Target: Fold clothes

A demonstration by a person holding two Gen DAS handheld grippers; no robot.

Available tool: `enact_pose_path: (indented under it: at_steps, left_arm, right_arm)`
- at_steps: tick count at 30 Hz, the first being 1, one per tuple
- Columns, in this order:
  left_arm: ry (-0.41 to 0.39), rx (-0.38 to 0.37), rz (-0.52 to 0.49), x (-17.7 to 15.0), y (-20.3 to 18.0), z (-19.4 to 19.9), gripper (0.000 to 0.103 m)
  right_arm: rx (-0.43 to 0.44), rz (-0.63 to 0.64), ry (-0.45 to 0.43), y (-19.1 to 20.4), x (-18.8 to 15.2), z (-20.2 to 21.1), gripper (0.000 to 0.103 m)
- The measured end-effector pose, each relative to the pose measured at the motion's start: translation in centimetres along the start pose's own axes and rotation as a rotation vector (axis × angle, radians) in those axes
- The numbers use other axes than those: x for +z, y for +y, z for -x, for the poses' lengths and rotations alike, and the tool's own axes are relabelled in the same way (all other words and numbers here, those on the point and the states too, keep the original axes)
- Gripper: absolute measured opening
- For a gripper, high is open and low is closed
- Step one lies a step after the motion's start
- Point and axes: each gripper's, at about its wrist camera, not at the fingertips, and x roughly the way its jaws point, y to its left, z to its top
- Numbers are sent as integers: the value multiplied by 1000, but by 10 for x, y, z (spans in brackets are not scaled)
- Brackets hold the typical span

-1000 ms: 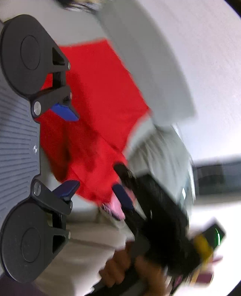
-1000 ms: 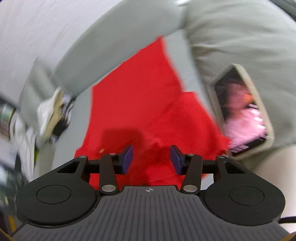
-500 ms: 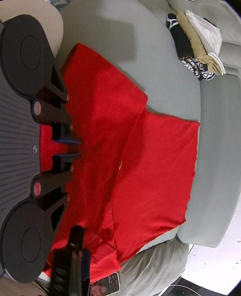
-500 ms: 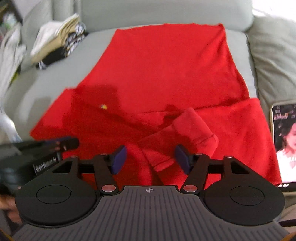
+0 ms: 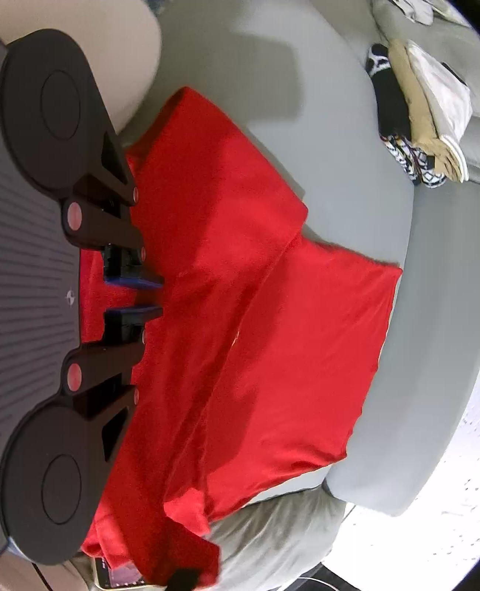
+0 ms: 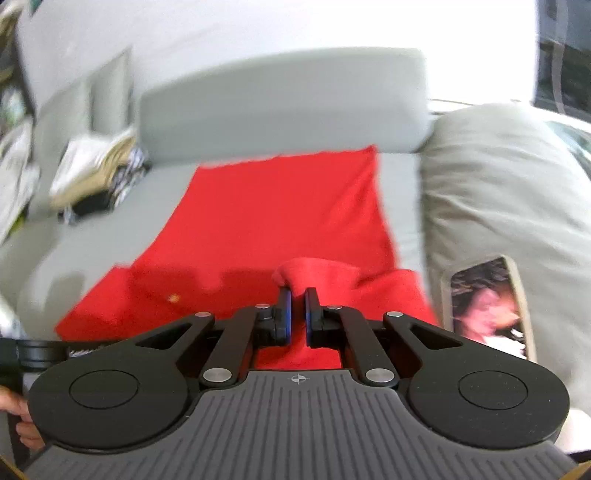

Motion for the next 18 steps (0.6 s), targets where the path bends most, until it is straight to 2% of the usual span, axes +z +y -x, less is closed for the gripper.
enact_pose_path:
  at_steps: [2, 3, 6, 8, 9, 11, 14, 18]
  left_arm:
    - [1, 9, -17, -2, -4, 2, 10]
    - [3, 14, -29, -3, -5, 3, 11]
    - [18, 17, -52, -4, -7, 5, 13]
    - [34, 8, -52, -3, -6, 7, 15]
    - [39, -2, -49, -3, -5, 9, 15]
    - [38, -25, -36, -2, -2, 13, 20]
    - [11, -41, -16, 2, 3, 20, 24]
    - [-32, -37, -3, 8, 13, 29, 28]
  right_arm:
    - [-24, -64, 106, -26, -11, -8, 17]
    - [-37, -114, 180, -39, -18, -12, 29]
    - [-68, -272, 314, -68, -30, -10, 29]
    - [-61, -302, 294, -74, -27, 3, 31]
    - [-59, -303, 264, -74, -24, 8, 35]
    - [-52, -292, 186, -75, -14, 14, 37]
    - [-23, -261, 116, -79, -2, 1, 39]
    - [7, -209, 159, -78, 0, -32, 39]
